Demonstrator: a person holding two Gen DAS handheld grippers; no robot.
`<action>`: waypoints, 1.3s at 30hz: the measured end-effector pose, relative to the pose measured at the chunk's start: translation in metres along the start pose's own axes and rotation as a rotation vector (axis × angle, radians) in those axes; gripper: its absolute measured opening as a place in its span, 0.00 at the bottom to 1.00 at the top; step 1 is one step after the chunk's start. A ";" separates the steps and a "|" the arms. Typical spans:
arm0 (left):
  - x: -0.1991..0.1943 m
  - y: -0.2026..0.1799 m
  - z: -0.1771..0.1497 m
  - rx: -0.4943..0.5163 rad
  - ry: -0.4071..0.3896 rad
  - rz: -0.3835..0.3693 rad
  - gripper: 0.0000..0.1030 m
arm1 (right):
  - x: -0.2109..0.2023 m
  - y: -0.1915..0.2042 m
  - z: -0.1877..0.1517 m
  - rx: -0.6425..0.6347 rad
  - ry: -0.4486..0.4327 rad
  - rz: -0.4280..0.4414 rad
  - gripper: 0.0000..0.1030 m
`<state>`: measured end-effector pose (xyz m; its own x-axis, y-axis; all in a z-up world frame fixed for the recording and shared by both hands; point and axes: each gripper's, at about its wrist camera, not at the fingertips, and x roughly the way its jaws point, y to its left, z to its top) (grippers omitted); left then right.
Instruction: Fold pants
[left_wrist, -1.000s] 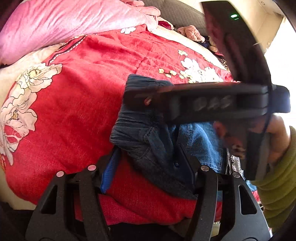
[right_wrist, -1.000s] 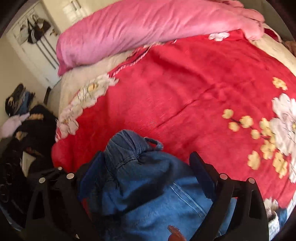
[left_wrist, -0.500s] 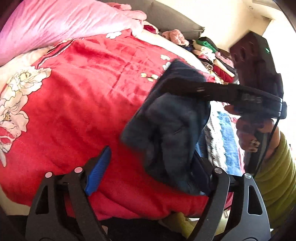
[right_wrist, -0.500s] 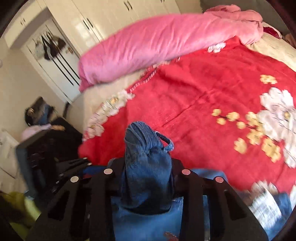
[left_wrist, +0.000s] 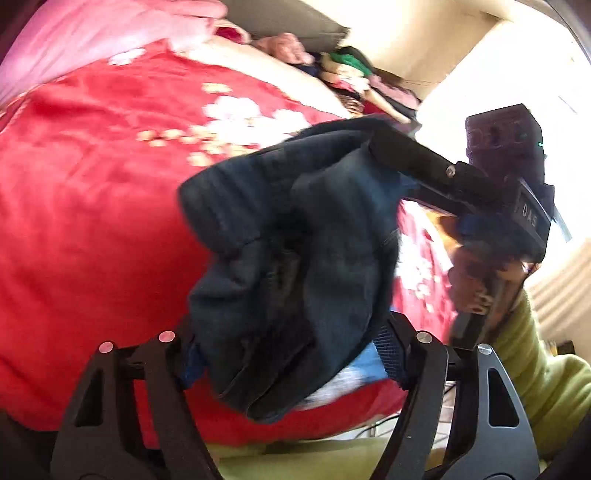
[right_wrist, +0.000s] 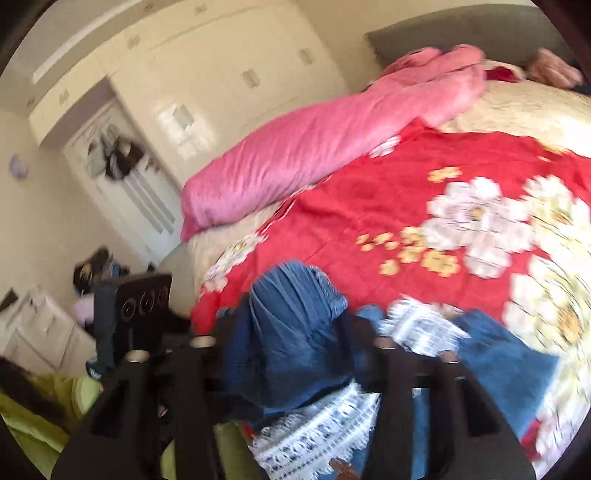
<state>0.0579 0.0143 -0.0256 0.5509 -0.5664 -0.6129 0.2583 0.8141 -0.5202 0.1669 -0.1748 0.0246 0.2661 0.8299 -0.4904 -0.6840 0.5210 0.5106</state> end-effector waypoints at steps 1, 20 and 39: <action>0.002 -0.008 -0.001 0.031 0.000 0.000 0.63 | -0.013 -0.009 -0.006 0.038 -0.034 -0.026 0.76; 0.046 -0.067 -0.041 0.296 0.115 0.075 0.72 | -0.024 -0.036 -0.080 0.197 0.050 -0.239 0.38; 0.004 -0.072 -0.034 0.297 0.007 0.163 0.85 | -0.088 0.011 -0.084 -0.051 -0.031 -0.469 0.79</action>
<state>0.0141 -0.0512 -0.0106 0.5988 -0.4259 -0.6782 0.3877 0.8952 -0.2199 0.0786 -0.2588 0.0138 0.5741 0.5131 -0.6381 -0.5169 0.8315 0.2035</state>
